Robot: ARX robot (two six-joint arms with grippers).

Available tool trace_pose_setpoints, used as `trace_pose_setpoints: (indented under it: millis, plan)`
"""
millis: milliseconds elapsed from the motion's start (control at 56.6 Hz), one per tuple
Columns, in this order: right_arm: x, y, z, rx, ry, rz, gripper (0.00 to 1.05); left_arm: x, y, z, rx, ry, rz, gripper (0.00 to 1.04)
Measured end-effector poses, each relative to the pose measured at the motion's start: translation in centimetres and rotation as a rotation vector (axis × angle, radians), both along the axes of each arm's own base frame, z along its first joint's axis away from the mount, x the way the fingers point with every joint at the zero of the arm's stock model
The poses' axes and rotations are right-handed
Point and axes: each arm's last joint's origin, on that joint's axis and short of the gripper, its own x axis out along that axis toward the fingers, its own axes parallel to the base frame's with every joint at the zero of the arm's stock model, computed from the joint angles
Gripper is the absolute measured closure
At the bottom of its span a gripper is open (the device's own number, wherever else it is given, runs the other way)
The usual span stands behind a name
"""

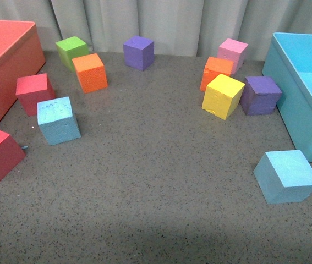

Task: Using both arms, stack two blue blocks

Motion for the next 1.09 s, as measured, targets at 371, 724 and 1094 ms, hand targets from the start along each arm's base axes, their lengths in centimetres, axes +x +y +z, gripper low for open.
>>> trace_pose_setpoints:
  millis: [371,724,1094]
  plan:
    - [7.2,0.4,0.4,-0.073,0.515,-0.029,0.09,0.0,0.0,0.0,0.0,0.0,0.0,0.07]
    - [14.9,2.6,-2.9,0.125,0.928,0.077,0.09,0.0,0.0,0.0,0.0,0.0,0.0,0.07]
    - [18.4,4.6,-5.8,0.126,1.126,0.064,0.09,0.0,0.0,0.0,0.0,0.0,0.0,0.07]
